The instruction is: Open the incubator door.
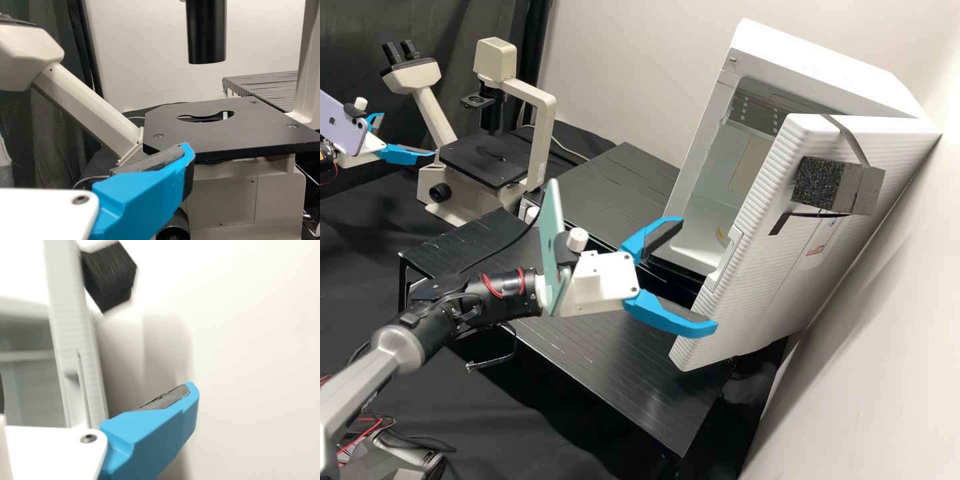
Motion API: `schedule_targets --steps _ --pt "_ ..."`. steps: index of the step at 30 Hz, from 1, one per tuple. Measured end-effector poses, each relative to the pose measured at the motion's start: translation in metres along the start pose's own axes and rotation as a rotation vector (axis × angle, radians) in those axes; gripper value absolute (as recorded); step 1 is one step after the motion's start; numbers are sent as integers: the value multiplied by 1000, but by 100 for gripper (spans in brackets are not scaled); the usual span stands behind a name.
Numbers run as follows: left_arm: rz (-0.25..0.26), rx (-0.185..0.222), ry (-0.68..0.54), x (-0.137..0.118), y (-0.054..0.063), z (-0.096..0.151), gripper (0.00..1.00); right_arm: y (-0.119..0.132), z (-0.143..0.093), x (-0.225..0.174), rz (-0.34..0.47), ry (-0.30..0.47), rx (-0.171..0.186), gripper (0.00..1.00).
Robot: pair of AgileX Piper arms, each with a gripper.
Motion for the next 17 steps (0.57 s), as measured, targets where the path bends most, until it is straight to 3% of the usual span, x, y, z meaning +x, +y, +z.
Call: schedule_targets --steps 4,5,11,12,17 --pt "0 0 0 0 0 0 100 0 -15 -14 -34 185 20 100" --pt "0 0 0 0 0 0 100 -3 -20 -18 -62 233 40 100" --pt "0 0 0 0 0 0 100 -24 -31 -35 -192 463 183 100" --pt "0 0 0 0 0 0 100 -29 -30 -37 -216 501 237 100" --pt "0 0 0 0 0 0 100 -45 -28 -40 -307 598 342 100"
